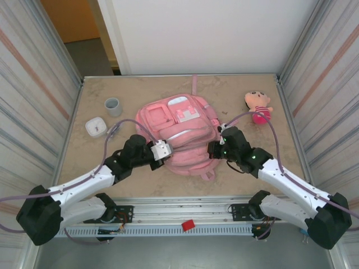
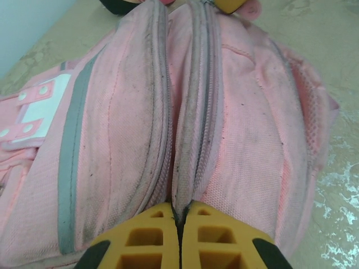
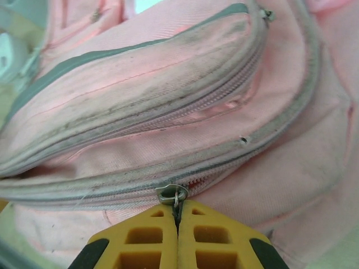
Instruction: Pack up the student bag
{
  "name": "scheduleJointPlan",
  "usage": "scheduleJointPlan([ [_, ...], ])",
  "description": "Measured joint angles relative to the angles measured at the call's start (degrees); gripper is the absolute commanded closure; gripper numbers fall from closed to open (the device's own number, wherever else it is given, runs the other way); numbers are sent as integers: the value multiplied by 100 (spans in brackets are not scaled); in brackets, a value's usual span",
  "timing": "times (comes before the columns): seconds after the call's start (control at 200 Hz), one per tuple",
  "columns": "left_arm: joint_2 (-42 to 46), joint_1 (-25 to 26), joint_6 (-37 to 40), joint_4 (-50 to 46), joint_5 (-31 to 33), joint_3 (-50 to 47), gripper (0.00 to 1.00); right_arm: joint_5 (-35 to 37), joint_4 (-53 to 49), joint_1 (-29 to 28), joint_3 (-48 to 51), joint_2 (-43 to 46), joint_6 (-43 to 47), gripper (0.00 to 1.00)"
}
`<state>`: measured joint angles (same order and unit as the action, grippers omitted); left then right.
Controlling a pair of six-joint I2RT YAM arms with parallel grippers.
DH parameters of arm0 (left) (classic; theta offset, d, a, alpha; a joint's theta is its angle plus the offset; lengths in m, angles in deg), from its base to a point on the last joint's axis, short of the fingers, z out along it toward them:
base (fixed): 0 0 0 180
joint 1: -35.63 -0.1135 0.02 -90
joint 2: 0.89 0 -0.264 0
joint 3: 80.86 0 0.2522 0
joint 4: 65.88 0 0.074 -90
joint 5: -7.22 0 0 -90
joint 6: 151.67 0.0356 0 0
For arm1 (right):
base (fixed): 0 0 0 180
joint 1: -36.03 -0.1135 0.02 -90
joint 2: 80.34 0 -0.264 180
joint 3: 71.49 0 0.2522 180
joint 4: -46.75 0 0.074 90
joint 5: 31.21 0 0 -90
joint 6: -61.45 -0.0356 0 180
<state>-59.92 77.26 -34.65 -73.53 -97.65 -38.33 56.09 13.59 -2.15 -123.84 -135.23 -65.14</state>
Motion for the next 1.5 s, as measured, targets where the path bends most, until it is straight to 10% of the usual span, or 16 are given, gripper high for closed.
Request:
scheduleJointPlan([
  [0.175, 350, -22, -199, -422, 20, -42, 54, -750, 116, -131, 42, -63, 157, 100],
  [0.586, -151, 540, 155, -1204, -369, 960, 46, -1497, 444, -1399, -444, -994, 326, 100],
  [1.117, -671, 651, 592, -1134, -35, 968, 94, -1565, 575, -1178, -496, -1189, 319, 100],
  [1.498, -317, 636, 562, -796, 236, 675, 100, -2098, 564, -562, -431, -1001, 232, 100],
])
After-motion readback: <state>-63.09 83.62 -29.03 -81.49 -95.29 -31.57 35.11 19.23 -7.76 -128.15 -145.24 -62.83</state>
